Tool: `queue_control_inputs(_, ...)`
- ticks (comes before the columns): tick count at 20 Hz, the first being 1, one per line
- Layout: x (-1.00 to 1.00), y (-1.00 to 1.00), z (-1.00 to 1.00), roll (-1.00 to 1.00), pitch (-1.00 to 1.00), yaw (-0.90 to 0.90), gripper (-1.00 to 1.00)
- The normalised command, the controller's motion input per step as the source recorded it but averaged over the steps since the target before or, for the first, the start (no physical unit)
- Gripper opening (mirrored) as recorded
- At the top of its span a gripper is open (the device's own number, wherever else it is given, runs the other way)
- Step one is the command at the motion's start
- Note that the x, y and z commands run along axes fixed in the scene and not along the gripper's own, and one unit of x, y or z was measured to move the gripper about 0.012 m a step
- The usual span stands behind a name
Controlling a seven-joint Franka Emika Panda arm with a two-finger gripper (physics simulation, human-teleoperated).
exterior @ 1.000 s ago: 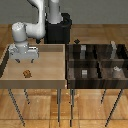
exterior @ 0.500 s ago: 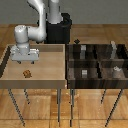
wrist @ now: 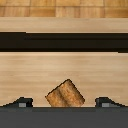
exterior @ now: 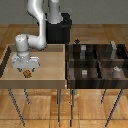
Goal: Place the loaf of bread into the appropriate compartment.
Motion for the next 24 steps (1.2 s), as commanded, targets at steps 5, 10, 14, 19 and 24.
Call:
queue_control_inputs(5,0.20,0.00,-0.40,0.00,0.00,0.00,1.00)
queue_control_inputs(10,-0.20,0.00,0.00,0.00,0.00,0.00,-1.00)
queue_control_inputs(14,0.00,0.00,0.00,0.00,0.00,0.00,-1.00)
queue_control_inputs(19,0.00,0.00,0.00,0.00,0.00,0.00,-1.00)
queue_control_inputs(24,0.00,0.00,0.00,0.00,0.00,0.00,1.00)
